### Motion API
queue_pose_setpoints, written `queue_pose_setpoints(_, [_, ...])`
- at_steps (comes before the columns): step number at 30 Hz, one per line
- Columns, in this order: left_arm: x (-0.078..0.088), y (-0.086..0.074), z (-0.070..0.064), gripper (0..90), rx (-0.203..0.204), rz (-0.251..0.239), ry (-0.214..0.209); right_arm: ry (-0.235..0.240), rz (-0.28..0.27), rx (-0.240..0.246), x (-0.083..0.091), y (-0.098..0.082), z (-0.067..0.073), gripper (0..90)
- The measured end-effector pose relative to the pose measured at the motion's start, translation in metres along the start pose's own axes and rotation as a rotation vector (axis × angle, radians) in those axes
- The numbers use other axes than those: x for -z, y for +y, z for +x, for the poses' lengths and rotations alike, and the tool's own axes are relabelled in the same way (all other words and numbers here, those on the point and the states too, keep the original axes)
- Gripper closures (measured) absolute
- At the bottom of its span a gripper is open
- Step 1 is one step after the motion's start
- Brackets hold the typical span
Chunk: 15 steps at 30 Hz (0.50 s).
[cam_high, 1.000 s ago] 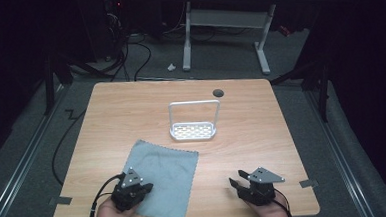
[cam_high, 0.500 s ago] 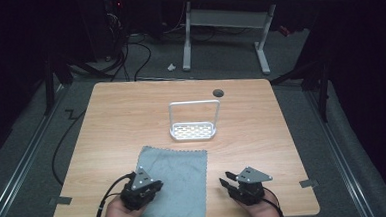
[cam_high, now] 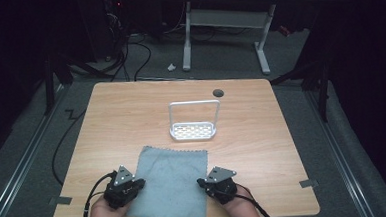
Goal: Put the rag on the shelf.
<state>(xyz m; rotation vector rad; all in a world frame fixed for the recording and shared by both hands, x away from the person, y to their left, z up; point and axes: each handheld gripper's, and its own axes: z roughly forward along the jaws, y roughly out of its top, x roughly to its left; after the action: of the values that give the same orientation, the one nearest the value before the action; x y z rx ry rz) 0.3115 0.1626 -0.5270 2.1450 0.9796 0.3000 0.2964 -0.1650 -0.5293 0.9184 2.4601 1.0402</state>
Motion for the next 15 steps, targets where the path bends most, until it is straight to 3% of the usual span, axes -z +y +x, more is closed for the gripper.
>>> queue_pose_setpoints(4, [-0.002, 0.001, -0.008, 86.0, -0.023, 0.004, -0.033, -0.029, 0.002, 0.002, 0.006, -0.006, -0.007, 90.0])
queue_pose_setpoints(9, [-0.014, 0.01, -0.036, 86.0, -0.105, 0.02, -0.11, -0.066, -0.002, -0.064, 0.022, -0.022, -0.026, 90.0])
queue_pose_setpoints(15, [-0.022, 0.015, -0.054, 85.9, -0.138, 0.022, -0.193, -0.095, -0.005, -0.117, 0.039, -0.039, -0.038, 90.0])
